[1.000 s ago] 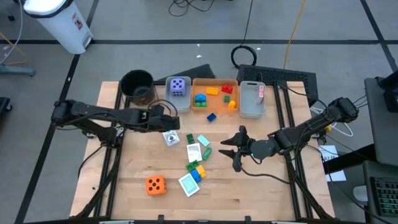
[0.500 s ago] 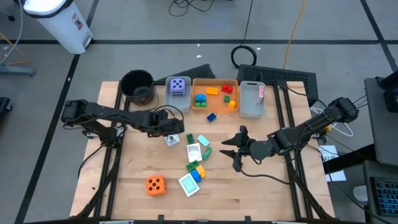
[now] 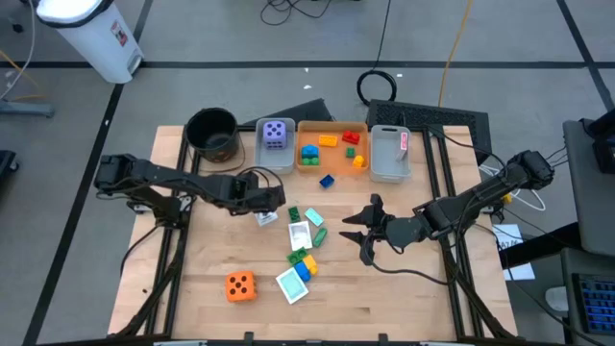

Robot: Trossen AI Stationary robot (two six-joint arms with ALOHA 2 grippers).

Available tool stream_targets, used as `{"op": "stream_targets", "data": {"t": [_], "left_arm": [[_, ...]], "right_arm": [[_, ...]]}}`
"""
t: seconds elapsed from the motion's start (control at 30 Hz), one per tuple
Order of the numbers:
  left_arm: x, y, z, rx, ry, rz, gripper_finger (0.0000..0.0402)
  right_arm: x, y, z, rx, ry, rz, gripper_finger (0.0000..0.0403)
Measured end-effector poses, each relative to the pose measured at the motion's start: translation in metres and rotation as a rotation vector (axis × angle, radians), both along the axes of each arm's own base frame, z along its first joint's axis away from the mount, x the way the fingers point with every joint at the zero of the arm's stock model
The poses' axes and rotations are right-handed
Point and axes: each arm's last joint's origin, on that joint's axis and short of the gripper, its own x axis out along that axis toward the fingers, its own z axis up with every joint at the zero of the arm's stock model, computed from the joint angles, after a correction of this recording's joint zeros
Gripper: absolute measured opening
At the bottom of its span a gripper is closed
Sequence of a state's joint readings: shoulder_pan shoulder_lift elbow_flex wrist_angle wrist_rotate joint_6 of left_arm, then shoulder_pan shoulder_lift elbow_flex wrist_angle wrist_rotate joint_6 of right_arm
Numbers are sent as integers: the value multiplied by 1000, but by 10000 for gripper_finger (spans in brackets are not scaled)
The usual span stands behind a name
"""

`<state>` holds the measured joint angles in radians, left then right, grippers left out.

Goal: Pick & Place Toys
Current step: Put the black deck of cards into the right gray bin

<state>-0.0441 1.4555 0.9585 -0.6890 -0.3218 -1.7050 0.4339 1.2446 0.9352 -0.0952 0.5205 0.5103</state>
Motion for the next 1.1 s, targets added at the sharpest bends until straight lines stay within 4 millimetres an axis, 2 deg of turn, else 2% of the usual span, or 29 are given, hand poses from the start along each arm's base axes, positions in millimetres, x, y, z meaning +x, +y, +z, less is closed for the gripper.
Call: {"op": "stream_targets", "data": {"t": [0.2, 0.37, 0.5, 0.7, 0.87, 1.1], "left_arm": [[0, -5, 0, 8, -8, -12, 397], [-1, -10, 0, 6, 3, -32, 397], [-4, -9, -1, -6, 41, -35, 397], [-7, -8, -3, -21, 65, 17, 397], [-10, 1, -4, -21, 95, 54, 397], [-3, 10, -24, -142, 174, 136, 397]], "right_arm": [[2, -4, 0, -53, 6, 3, 162], [8, -20, 1, -34, -8, -69, 162], [14, -43, 1, 45, -15, -161, 162], [21, -80, -1, 66, 26, -118, 162], [21, -119, -1, 43, 43, -149, 162], [14, -164, -2, 67, 59, -149, 162]]}}
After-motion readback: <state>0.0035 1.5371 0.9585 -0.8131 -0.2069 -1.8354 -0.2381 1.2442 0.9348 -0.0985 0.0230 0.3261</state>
